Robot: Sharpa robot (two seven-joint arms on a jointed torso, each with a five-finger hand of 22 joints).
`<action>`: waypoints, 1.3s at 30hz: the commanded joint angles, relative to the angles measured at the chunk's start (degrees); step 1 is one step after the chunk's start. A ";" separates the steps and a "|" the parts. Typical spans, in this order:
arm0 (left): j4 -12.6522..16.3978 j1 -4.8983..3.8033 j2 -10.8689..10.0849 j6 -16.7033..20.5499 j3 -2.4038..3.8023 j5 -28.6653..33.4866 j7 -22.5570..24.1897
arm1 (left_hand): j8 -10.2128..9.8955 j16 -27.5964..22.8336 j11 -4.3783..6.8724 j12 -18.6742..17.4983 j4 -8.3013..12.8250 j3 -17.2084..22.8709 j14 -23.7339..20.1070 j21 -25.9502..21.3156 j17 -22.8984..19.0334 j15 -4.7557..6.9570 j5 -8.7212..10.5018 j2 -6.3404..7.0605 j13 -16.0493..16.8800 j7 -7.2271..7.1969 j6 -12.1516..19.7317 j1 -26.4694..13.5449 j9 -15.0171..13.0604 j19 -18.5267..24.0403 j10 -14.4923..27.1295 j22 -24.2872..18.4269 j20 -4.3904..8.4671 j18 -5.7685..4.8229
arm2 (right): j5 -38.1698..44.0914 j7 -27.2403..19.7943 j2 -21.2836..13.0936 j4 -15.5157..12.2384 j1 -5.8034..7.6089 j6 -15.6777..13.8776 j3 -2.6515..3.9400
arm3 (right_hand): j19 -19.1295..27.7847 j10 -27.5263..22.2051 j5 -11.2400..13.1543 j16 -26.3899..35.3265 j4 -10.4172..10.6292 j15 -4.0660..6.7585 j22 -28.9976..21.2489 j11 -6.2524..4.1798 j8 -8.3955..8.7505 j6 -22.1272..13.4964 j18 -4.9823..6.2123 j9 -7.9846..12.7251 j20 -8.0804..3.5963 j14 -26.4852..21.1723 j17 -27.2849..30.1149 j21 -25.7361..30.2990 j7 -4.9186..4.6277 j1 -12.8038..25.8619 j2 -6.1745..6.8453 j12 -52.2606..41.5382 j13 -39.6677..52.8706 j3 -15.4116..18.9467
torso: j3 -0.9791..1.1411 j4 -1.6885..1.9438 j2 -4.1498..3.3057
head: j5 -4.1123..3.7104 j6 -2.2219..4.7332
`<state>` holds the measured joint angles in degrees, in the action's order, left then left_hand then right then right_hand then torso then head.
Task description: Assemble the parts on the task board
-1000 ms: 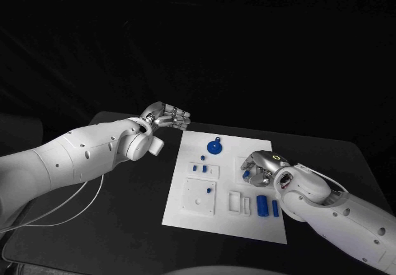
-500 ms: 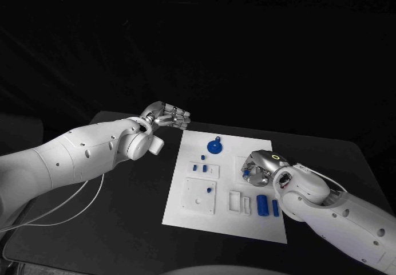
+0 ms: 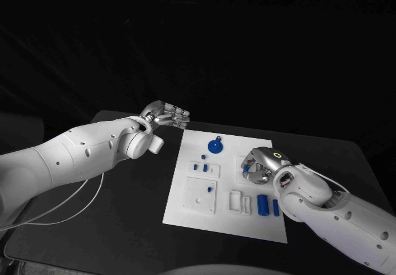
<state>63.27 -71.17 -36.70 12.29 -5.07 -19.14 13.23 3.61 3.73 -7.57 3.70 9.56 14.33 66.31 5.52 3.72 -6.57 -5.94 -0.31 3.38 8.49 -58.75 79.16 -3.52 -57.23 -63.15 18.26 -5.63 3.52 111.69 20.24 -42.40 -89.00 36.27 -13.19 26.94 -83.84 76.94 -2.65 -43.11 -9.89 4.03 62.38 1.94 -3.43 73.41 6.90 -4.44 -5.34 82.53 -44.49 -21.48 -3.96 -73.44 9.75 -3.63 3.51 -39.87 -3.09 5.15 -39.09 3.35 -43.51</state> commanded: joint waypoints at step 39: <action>-2.47 0.04 3.64 -1.37 0.04 0.59 0.28 | 0.12 -0.21 -0.09 -0.17 -0.26 -0.01 -0.06 -0.32 0.04 -0.07 0.32 -0.29 -0.06 0.09 -0.26 -0.13 -0.09 0.01 -0.05 0.03 0.16 0.26 | -4.87 -8.53 8.46 -3.99 0.29 -3.69 -9.30 | -2.27 2.76 -0.12 0.75 -1.54 0.26 -0.19 -1.30 -0.27 0.29 1.15 0.15 -0.27 0.65 -1.40 0.11 -0.17 -0.39 -2.87 -0.11 0.23 2.77 | 0.05 0.03 -0.07 | 3.80 -0.59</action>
<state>60.73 -71.10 -33.19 11.75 -5.08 -18.96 13.14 3.61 3.73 -7.57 3.70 9.56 14.34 66.31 5.52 3.72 -6.57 -5.94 -0.31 3.38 8.49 -58.75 79.16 -3.52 -57.23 -63.15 18.25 -5.63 3.52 103.76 12.69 -34.07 -93.17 36.56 -17.24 17.76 -83.83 76.94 -2.38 -42.54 -11.12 4.19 62.17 1.94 -3.46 73.58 6.76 -4.25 -5.30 82.71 -45.84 -21.50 -4.19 -73.69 7.74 -3.62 3.50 -36.94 -3.11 5.22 -39.16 6.94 -44.04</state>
